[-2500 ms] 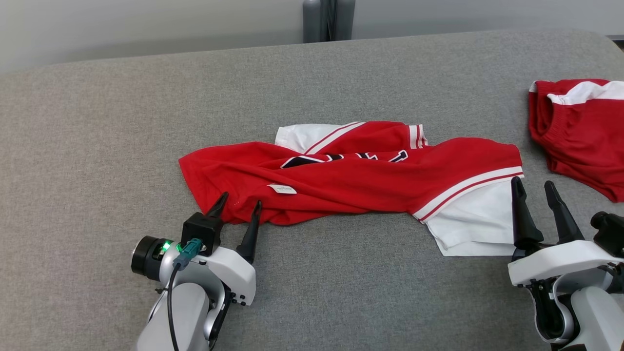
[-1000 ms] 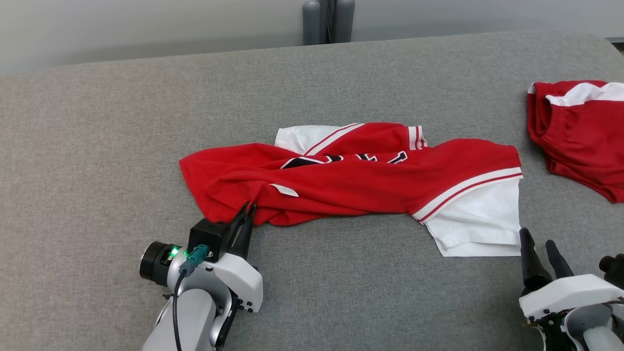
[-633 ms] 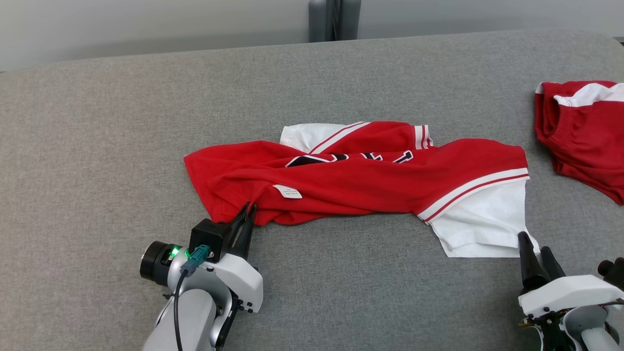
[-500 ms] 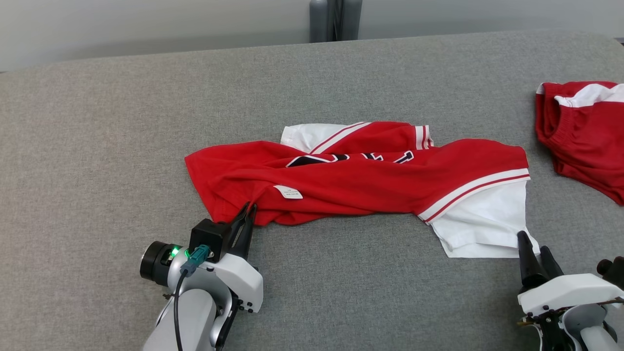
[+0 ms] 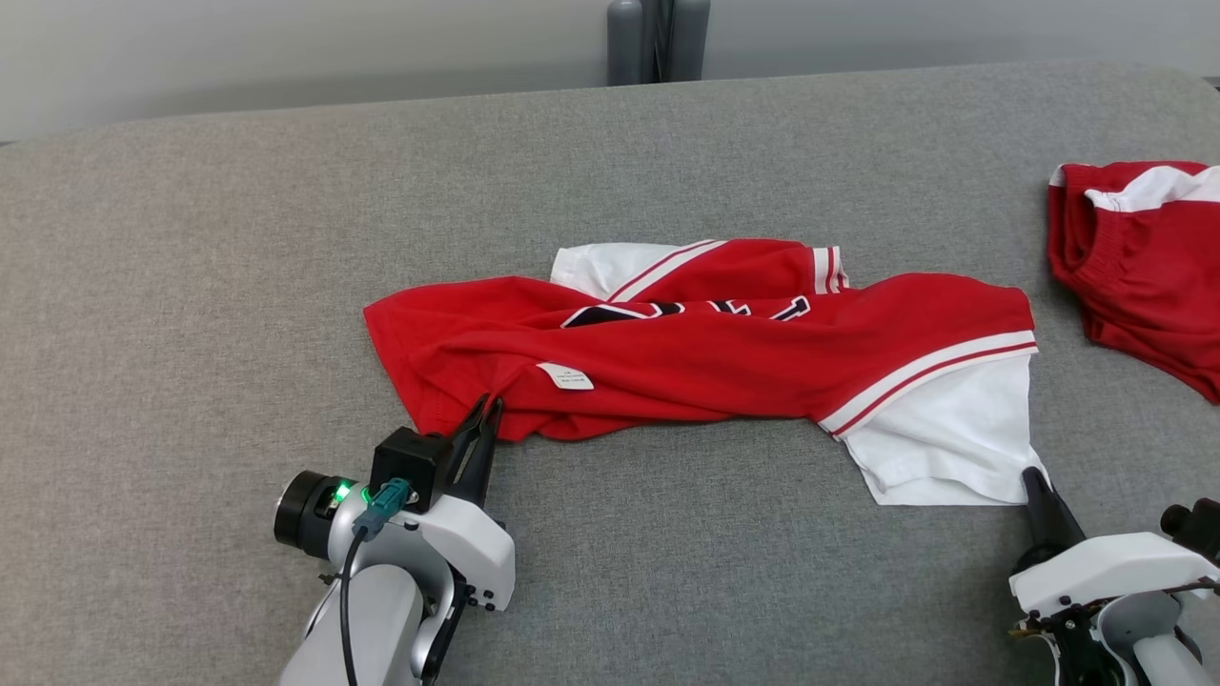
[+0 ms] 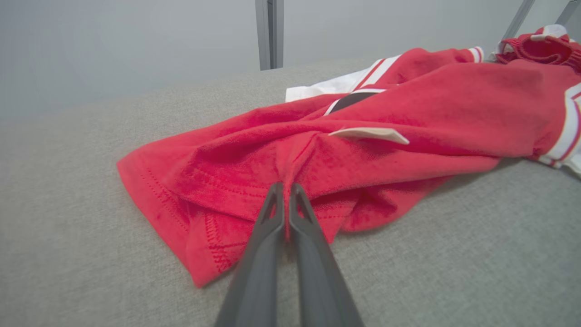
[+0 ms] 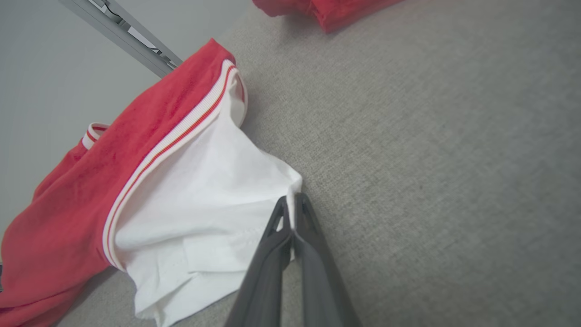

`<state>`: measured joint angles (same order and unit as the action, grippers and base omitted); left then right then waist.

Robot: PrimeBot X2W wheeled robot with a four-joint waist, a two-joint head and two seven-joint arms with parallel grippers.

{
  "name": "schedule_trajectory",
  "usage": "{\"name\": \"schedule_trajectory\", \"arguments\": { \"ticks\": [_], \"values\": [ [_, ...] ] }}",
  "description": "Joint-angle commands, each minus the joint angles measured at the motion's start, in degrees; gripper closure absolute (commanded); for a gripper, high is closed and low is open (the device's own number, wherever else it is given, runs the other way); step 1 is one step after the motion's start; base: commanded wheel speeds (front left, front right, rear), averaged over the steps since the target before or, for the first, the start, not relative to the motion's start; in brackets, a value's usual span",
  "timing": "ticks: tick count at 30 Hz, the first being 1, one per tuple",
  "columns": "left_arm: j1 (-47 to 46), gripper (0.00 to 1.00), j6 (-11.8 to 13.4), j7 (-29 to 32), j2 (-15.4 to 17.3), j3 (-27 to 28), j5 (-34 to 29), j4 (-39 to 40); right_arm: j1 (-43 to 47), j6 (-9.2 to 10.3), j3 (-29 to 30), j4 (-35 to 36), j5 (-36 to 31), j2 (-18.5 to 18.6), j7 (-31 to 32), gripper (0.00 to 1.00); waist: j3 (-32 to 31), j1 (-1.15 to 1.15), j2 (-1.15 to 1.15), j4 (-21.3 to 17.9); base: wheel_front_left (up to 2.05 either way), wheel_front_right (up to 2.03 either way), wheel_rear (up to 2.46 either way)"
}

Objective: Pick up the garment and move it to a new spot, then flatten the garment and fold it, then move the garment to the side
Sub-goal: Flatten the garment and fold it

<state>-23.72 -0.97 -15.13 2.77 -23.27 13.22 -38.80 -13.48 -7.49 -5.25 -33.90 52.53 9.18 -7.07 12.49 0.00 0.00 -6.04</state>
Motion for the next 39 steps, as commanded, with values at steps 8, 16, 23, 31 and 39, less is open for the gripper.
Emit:
{"name": "schedule_trajectory", "arguments": {
  "ticks": [8, 16, 23, 31, 39],
  "values": [
    [0.4, 1.0, 0.0, 0.0, 0.3, 0.1, 0.2, 0.1, -0.9, -0.02, -1.6, 1.9, -0.1, 1.6, -0.7, 1.0, -0.9, 0.0, 0.0, 0.1, 0.0, 0.0, 0.0],
    [2.7, 1.0, 0.4, 0.0, 0.3, 0.8, -0.8, 1.3, -1.1, -0.02, -3.1, 8.2, 0.0, 3.6, -0.1, 1.0, -3.9, 0.0, 0.0, 0.6, 0.0, 0.0, 0.0],
    [4.9, 1.0, 0.5, 0.0, 0.6, 1.7, -3.2, 3.9, -1.0, -0.02, -2.6, 12.9, 0.7, 4.2, 1.7, 1.0, -7.0, 0.0, 0.0, 1.7, 0.0, 0.0, 0.0],
    [6.8, 1.0, 0.7, 0.0, 2.3, 2.5, -6.6, 7.4, -2.5, -0.02, 0.3, 17.7, 4.6, 4.2, 5.7, 1.0, -10.4, 0.0, 0.0, 3.0, 0.0, 0.0, 0.0],
    [5.4, 1.0, 0.6, 0.0, 4.4, 3.5, -8.1, 9.5, -7.1, -0.03, 0.9, 20.1, 5.0, 4.0, 8.7, 1.0, -12.5, 0.0, 0.0, 3.4, 0.0, 0.0, 0.0]
  ]
}}
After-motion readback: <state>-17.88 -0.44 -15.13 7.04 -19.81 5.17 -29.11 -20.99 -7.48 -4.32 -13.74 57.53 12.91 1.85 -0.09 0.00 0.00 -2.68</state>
